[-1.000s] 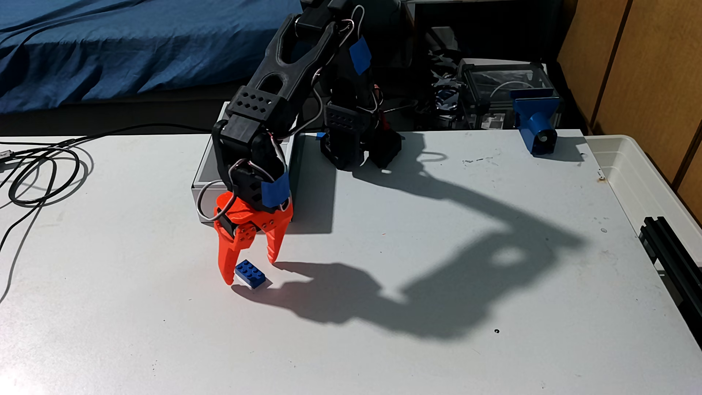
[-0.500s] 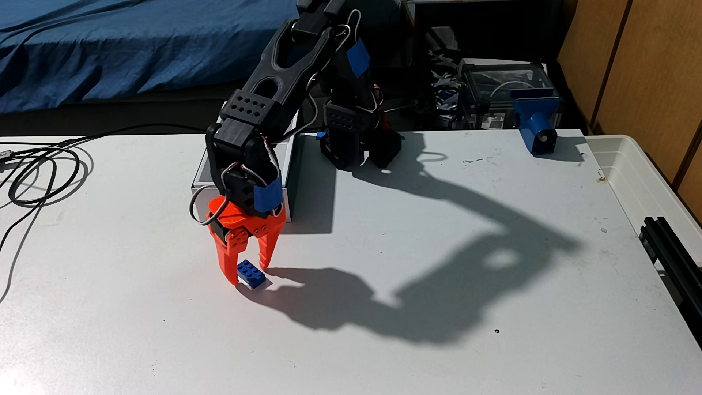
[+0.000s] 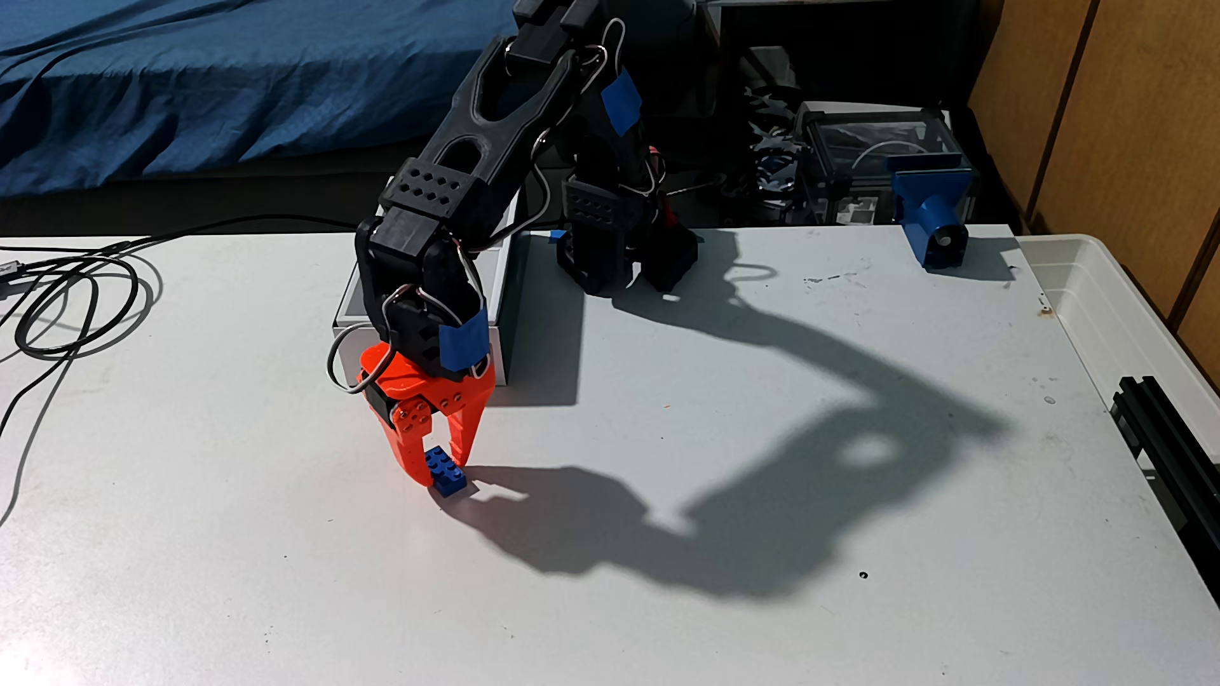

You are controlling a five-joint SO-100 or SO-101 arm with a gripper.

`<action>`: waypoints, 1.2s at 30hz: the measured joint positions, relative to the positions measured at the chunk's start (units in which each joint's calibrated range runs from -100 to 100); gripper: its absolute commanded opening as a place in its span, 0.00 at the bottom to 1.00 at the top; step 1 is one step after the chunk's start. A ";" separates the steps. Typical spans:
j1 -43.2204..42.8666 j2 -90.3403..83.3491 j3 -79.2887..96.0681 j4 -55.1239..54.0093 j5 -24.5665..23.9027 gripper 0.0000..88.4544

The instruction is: Grab the blue brick and place in box

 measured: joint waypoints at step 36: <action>16.01 -0.68 -28.61 34.52 9.42 0.01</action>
